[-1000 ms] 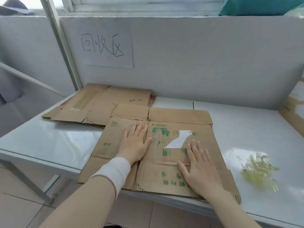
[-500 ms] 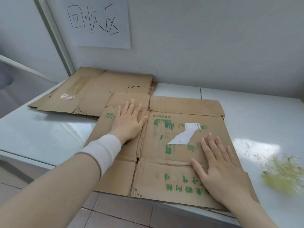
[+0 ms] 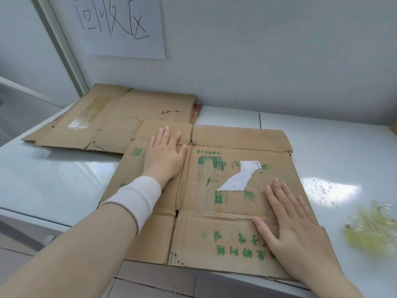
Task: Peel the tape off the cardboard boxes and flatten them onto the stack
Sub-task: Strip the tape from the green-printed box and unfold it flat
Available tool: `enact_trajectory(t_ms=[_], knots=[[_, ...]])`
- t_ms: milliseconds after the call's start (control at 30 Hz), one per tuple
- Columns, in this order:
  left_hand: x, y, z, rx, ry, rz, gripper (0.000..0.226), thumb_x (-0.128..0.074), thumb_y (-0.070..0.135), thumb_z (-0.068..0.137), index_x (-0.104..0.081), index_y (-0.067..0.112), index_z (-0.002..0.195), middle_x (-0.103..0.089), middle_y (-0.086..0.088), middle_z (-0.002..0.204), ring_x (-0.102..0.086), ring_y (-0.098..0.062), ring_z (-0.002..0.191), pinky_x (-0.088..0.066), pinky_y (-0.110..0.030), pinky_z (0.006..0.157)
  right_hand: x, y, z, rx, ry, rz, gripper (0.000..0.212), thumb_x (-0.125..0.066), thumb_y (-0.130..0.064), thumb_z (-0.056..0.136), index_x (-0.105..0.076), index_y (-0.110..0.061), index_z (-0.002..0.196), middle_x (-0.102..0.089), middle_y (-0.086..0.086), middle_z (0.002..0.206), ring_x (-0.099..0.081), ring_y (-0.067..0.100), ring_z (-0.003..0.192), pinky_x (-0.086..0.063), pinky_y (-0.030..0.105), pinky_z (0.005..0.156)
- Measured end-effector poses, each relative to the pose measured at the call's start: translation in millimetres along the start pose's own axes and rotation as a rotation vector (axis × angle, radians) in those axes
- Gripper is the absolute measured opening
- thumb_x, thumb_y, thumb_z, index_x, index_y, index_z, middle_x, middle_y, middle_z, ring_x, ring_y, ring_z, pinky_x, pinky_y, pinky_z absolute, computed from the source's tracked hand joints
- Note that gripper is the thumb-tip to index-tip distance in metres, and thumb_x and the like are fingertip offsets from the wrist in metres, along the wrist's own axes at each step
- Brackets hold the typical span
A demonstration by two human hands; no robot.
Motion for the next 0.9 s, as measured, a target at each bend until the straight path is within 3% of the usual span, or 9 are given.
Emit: enact_trajectory(t_ms=[100,233,300,400,533,700,767,833,900], knots=[[5,5,-20,0.038,-0.008,0.000,0.055,-0.017,0.043,0.099,-0.014,0.021,0.149,-0.001,-0.004,0.159,0.003,-0.017,0.146,0.002,-0.037,0.119,6,-2,-2,0.002,-0.015,-0.031,0.098,0.022,-0.079,0.060,0.010,-0.033,0.145,0.022,-0.019,0.149,0.022,-0.004,0.136,0.026,0.014,0.106],[6,6,-75,-0.013,-0.048,-0.007,0.056,-0.016,0.045,0.098,-0.009,0.024,0.149,0.007,-0.002,0.158,0.009,-0.015,0.146,0.005,-0.038,0.119,9,-3,-2,-0.007,-0.042,-0.017,0.090,0.013,-0.069,0.064,0.009,-0.031,0.146,0.025,-0.017,0.149,0.023,-0.003,0.136,0.015,0.023,0.113],[10,-4,-104,-0.021,-0.054,-0.009,0.057,-0.018,0.048,0.097,-0.007,0.028,0.149,0.009,0.000,0.158,0.009,-0.014,0.145,0.005,-0.038,0.119,10,-1,-5,-0.031,-0.045,0.019,0.087,0.007,-0.070,0.070,0.004,-0.030,0.147,0.018,-0.014,0.153,0.018,0.002,0.140,0.013,0.024,0.114],[21,-32,-141,0.066,-0.028,-0.032,0.058,-0.022,0.053,0.095,-0.008,0.033,0.148,0.006,0.000,0.158,0.007,-0.015,0.146,0.003,-0.038,0.118,13,8,-18,-0.171,-0.037,0.103,0.076,-0.024,-0.063,0.088,-0.004,-0.020,0.148,0.005,-0.001,0.158,0.008,0.015,0.145,0.002,0.031,0.118],[38,-68,-183,0.279,0.006,-0.168,0.065,-0.041,0.051,0.091,-0.023,0.021,0.146,-0.018,-0.012,0.155,-0.018,-0.029,0.142,-0.018,-0.041,0.115,21,25,-36,-0.341,0.002,0.227,0.078,-0.054,-0.054,0.082,-0.030,-0.008,0.140,-0.039,0.016,0.140,-0.032,0.032,0.131,-0.029,0.039,0.107],[74,-104,-196,0.628,0.034,-0.842,0.060,-0.069,0.022,0.082,-0.043,0.006,0.133,-0.056,-0.015,0.125,-0.054,-0.026,0.108,-0.042,-0.034,0.090,54,37,-41,-0.604,-0.044,0.828,0.072,-0.072,-0.029,0.078,-0.038,-0.005,0.137,-0.056,0.014,0.129,-0.054,0.030,0.111,-0.043,0.041,0.094],[87,-116,-196,0.737,0.001,-1.197,0.041,-0.068,0.017,0.083,-0.055,0.001,0.119,-0.070,-0.010,0.092,-0.058,-0.020,0.085,-0.053,-0.026,0.074,65,35,-46,-0.631,-0.158,1.047,0.054,-0.069,-0.032,0.078,-0.056,-0.005,0.123,-0.067,0.015,0.112,-0.062,0.030,0.097,-0.049,0.042,0.088],[100,-124,-192,0.754,0.039,-1.448,0.013,-0.063,0.013,0.085,-0.063,0.001,0.092,-0.069,0.001,0.057,-0.057,-0.014,0.068,-0.055,-0.014,0.054,77,21,-48,-0.584,-0.219,1.102,0.038,-0.064,-0.036,0.081,-0.067,-0.006,0.102,-0.073,0.016,0.091,-0.067,0.033,0.084,-0.054,0.045,0.081],[113,-127,-185,0.729,0.148,-1.620,0.009,-0.060,0.011,0.087,-0.061,0.006,0.080,-0.066,0.005,0.049,-0.061,-0.008,0.055,-0.053,-0.012,0.048,85,5,-47,-0.551,-0.165,1.151,0.028,-0.061,-0.034,0.083,-0.068,-0.008,0.093,-0.074,0.013,0.078,-0.066,0.030,0.072,-0.055,0.037,0.066]])
Point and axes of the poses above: each hand's wrist, its own z-axis towards the middle knuckle, its own x-axis out of the back of the hand, y = z × x, the point moved 4 cm from there along z, towards the middle knuckle
